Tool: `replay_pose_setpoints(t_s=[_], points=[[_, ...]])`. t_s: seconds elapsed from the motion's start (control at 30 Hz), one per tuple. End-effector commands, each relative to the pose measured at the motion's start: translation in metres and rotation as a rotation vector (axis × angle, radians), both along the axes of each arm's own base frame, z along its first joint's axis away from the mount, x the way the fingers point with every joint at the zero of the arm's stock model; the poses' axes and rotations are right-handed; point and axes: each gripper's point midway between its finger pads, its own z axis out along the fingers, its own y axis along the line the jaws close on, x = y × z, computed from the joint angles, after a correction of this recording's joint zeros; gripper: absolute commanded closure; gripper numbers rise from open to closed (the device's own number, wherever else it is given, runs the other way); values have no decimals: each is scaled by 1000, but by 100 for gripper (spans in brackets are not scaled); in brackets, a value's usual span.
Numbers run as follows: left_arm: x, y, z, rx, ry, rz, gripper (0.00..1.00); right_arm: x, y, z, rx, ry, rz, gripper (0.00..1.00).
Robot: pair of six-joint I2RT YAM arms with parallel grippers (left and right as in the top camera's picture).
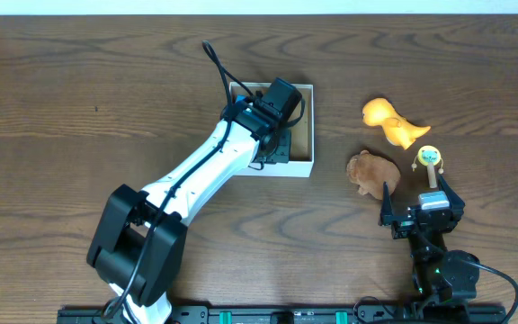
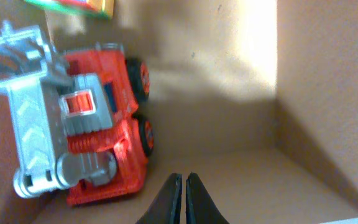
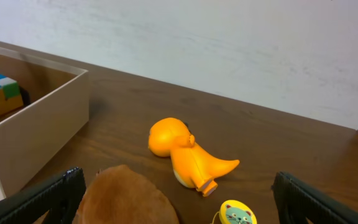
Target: Pack container
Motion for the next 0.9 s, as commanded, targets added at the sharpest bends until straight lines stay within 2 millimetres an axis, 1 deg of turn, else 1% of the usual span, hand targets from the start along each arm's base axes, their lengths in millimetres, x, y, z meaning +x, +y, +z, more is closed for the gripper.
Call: replay_pose_setpoints(t_s=[0.0,0.07,0.13,0.23,0.3,0.33,0.37,0.4,0.43,0.47,0.5,0.57,0.63,0.7,0.77,0.87], points=[[13,4,39,-17,-125,23,94,0,-4,-1,18,1,-17,1],[23,16,57,23,-212,58,94,0,-4,-1,18,1,-17,1],[33,35,74,82,-294,110,93,0,-4,-1,18,1,-17,1],[43,76,97,176,-375,201,93,0,-4,-1,18,1,-17,1],[46,104,109,213,-396,264,93,0,-4,-1,18,1,-17,1],[48,119,114,223,-401,301,90,0,-4,-1,18,1,-17,1],[49,133,117,229,-403,333,76,0,-4,-1,18,1,-17,1],[51,151,121,235,-401,376,52,0,-4,-1,18,1,-17,1],[52,167,123,242,-399,413,37,0,-4,-1,18,1,-17,1],[53,184,124,251,-394,456,29,0,-4,-1,18,1,-17,1],[54,201,125,259,-389,496,24,0,-4,-1,18,1,-17,1],[53,230,125,277,-374,565,7,0,-4,-1,18,1,-17,1],[52,255,124,292,-361,627,0,0,-4,-1,18,1,-17,1],[50,270,123,290,-349,665,2,0,-4,-1,18,1,-17,1],[50,275,121,262,-333,679,2,0,-4,-1,18,1,-17,1],[49,277,119,246,-326,685,2,0,-4,0,18,1,-17,1]])
